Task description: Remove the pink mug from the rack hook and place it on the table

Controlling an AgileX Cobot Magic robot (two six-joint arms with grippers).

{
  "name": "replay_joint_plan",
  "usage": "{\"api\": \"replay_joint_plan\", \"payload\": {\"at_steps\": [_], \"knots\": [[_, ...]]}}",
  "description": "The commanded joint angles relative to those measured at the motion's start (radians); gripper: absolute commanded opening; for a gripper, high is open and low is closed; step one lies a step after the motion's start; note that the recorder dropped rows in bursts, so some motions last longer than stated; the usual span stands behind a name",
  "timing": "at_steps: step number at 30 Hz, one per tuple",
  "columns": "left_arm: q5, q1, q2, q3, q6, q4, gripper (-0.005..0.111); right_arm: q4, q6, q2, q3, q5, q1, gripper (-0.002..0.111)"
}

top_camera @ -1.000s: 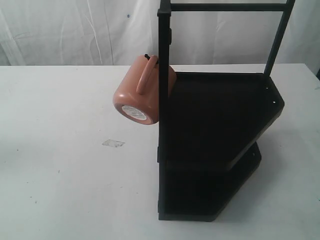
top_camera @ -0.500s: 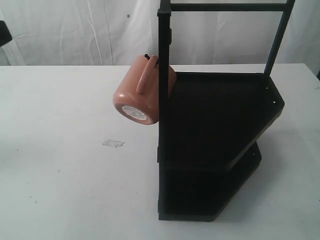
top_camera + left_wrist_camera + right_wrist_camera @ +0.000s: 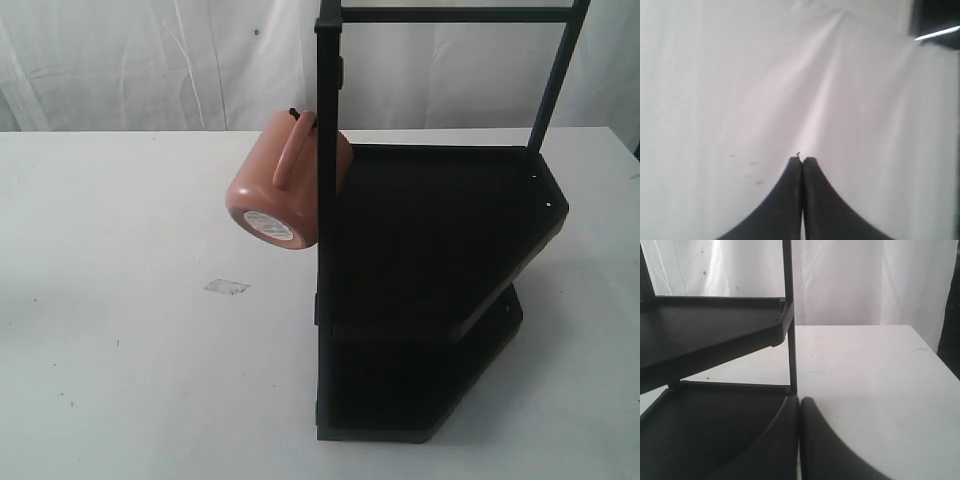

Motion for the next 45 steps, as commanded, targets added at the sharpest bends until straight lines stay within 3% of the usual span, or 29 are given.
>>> {"api": "replay_joint_plan", "payload": {"at_steps": [1, 3, 6, 8, 11, 12, 15, 17, 18, 20, 21, 24, 29, 31, 37, 45], "knots": [[0.425, -0.003, -0.009, -0.046, 0.627, -0.225, 0.000, -0.004, 0.001, -0.005, 0.005, -0.008, 0.000, 0.000], [0.639, -0.003, -0.009, -0.046, 0.752, -0.225, 0.000, -0.004, 0.001, -0.005, 0.005, -0.008, 0.000, 0.000], [0.923, -0.003, -0.009, -0.046, 0.750, -0.284, 0.000, -0.004, 0.001, -0.005, 0.005, -0.008, 0.000, 0.000], [1.019, -0.015, -0.009, -0.046, 0.752, -0.403, 0.000, -0.004, 0.001, -0.005, 0.005, -0.008, 0.000, 0.000], [1.141, -0.063, -0.009, -0.046, 0.860, -0.635, 0.000, -0.004, 0.001, -0.005, 0.005, -0.008, 0.000, 0.000], [1.213, -0.084, 0.003, -0.046, 1.048, -0.835, 0.000, -0.004, 0.001, -0.005, 0.005, -0.008, 0.000, 0.000], [1.219, -0.086, 0.029, -0.046, 1.302, -1.195, 0.000, -0.004, 0.001, -0.005, 0.005, -0.008, 0.000, 0.000], [1.212, -0.086, 0.060, -0.046, 1.494, -1.426, 0.011, -0.004, 0.001, -0.005, 0.005, -0.008, 0.000, 0.000], [1.233, -0.086, 0.087, -0.046, 1.631, -1.567, 0.031, -0.004, 0.001, -0.005, 0.005, -0.008, 0.000, 0.000], [1.254, -0.086, 0.133, -0.046, 1.834, -1.727, 0.058, -0.004, 0.001, -0.005, 0.005, -0.008, 0.000, 0.000], [1.265, -0.089, 0.159, -0.046, 1.939, -1.818, 0.061, -0.004, 0.001, -0.005, 0.005, -0.008, 0.000, 0.000], [1.199, -0.172, 0.205, -0.046, 2.078, -1.841, 0.058, -0.004, 0.001, -0.005, 0.005, -0.008, 0.000, 0.000], [0.919, -0.427, 0.281, -0.046, 2.201, -1.787, 0.058, -0.004, 0.001, -0.005, 0.005, -0.008, 0.000, 0.000], [0.837, -0.485, 0.305, -0.046, 2.203, -1.756, 0.058, -0.004, 0.003, -0.005, 0.005, -0.008, 0.000, 0.000], [0.661, -0.608, 0.377, -0.046, 2.276, -1.754, 0.058, -0.004, 0.020, -0.005, 0.005, -0.008, 0.000, 0.000], [0.423, -0.679, 0.453, -0.046, 2.299, -1.754, 0.058, -0.004, 0.020, -0.005, 0.005, -0.008, 0.000, 0.000]]}}
